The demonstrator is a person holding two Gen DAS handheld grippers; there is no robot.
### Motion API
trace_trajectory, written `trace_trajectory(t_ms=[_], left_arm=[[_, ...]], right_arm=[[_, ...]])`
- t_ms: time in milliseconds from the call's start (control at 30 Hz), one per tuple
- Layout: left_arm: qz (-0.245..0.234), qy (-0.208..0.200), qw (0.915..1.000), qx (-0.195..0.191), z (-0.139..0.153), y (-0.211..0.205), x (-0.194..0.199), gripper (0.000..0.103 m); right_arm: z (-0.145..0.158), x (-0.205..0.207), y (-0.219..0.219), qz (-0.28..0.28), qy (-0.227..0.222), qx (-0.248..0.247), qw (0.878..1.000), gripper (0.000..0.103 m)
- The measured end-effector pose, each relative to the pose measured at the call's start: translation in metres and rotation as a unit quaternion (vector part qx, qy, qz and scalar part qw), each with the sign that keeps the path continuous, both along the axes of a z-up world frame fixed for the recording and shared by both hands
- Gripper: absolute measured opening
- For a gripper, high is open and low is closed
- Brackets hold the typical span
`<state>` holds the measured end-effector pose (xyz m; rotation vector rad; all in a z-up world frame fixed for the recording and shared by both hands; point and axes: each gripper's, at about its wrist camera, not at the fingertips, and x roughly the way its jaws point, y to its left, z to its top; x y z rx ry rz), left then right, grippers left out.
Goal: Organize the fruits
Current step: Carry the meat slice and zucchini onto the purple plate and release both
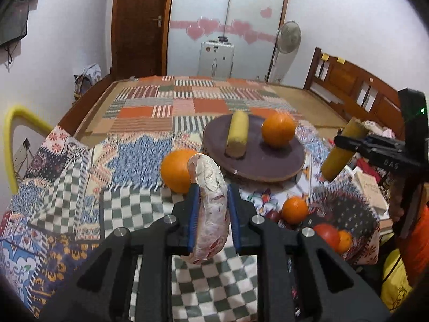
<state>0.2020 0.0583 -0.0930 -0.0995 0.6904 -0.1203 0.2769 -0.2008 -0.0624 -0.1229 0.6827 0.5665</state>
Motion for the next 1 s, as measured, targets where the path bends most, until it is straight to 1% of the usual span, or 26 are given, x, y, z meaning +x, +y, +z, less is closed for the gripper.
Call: trace_trajectory(t_ms=[167, 367, 467, 667, 833, 1000], left_arm=[[-0.004, -0.021, 0.9998, 0.0, 0.013, -0.009, 0.02, 0.02], [-0.003, -0.031, 0.9994, 0.011, 0.018, -0.019, 0.053, 0.02], [-0.006, -0.026, 0.9997, 0.0, 0.015, -0.021, 0.071, 0.02], [-0.008, -0.016, 0.9998, 0.001, 0.006, -0.026, 0.106, 0.02], [-0.005, 0.004, 0.9999, -0.012, -0.007, -0.024, 0.131, 0.02], [-0.004, 0.02, 0.9993, -0.031, -0.017, -0.024, 0.148, 0.02]], right_arm=[[0.002, 0.012, 0.012, 0.009, 0.006, 0.005, 1.0, 0.035], [0.001, 0.021, 0.03, 0.024, 0.008, -0.006, 1.0, 0.035], [0.0, 0.028, 0.04, 0.033, 0.009, -0.018, 0.999, 0.035], [-0.004, 0.04, 0.057, 0.046, 0.012, -0.036, 0.998, 0.035], [-0.006, 0.051, 0.068, 0.054, 0.014, -0.045, 0.997, 0.035], [-0.013, 0.064, 0.076, 0.054, 0.035, -0.045, 0.997, 0.035]])
